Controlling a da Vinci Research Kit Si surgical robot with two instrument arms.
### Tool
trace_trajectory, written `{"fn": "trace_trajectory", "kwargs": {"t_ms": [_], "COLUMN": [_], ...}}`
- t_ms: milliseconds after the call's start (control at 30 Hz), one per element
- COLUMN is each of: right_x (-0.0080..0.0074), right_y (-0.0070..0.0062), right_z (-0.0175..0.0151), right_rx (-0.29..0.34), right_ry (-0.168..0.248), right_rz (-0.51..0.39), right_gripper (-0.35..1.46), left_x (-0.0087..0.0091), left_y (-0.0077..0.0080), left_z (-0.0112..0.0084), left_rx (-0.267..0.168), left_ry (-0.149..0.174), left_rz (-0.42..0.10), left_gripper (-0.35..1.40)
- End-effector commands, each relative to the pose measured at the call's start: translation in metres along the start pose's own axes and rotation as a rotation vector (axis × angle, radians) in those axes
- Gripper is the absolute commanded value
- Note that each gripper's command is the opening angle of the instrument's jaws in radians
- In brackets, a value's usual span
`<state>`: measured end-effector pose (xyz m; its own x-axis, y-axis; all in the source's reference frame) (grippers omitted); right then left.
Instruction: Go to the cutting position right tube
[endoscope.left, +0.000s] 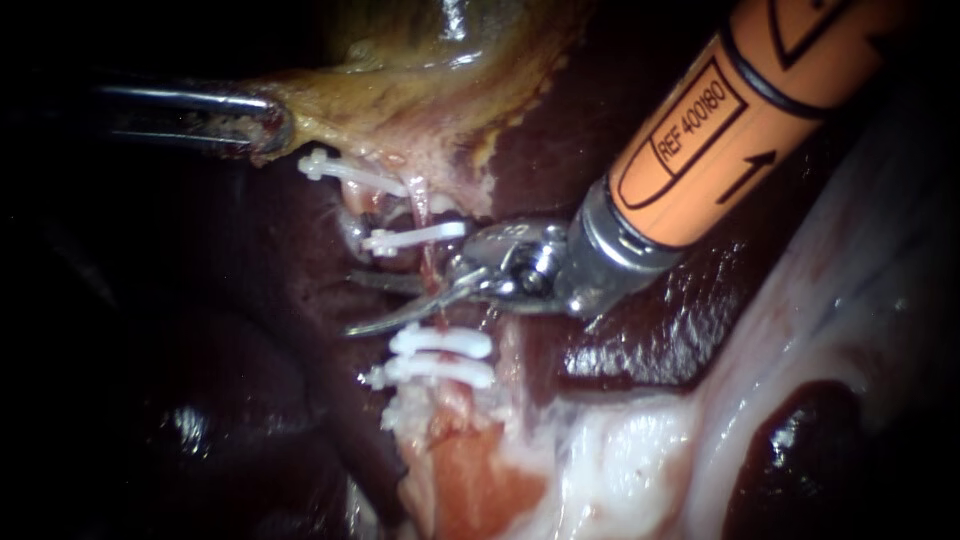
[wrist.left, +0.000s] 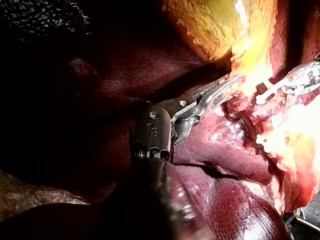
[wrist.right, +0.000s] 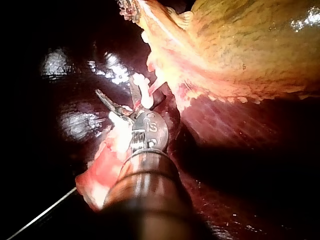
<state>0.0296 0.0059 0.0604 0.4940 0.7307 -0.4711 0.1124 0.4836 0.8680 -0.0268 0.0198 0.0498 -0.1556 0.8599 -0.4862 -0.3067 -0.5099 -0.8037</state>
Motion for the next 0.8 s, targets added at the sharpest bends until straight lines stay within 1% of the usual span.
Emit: {"fn": "trace_trajectory", "kwargs": {"t_ms": [33, 200, 267, 367, 800], "right_x": [0.0002, 0.0012, 0.0015, 0.0018, 0.0018], "right_y": [-0.0003, -0.0019, -0.0022, -0.0024, -0.0028], "right_z": [0.0, -0.0001, -0.0003, -0.0004, -0.0003], "right_rx": [0.008, 0.027, 0.03, 0.035, 0.037], "right_ry": [0.003, 0.012, 0.015, 0.02, 0.019], "right_rz": [-0.002, 0.001, 0.003, 0.004, 0.004], "right_gripper": [1.4, 1.4, 1.4, 1.4, 1.4], "left_x": [0.0, 0.0, 0.0, 0.0, 0.0], "left_y": [0.0, 0.0, 0.0, 0.0, -0.0001], "left_z": [0.0, 0.0, 0.0, 0.0, 0.0], "left_rx": [0.0, 0.0, 0.0, 0.0, 0.0], "left_ry": [0.0, 0.0, 0.0, 0.0, 0.0], "left_rz": [0.0, 0.0, 0.0, 0.0, 0.0], "left_gripper": [-0.35, -0.35, -0.35, -0.35, -0.35]}}
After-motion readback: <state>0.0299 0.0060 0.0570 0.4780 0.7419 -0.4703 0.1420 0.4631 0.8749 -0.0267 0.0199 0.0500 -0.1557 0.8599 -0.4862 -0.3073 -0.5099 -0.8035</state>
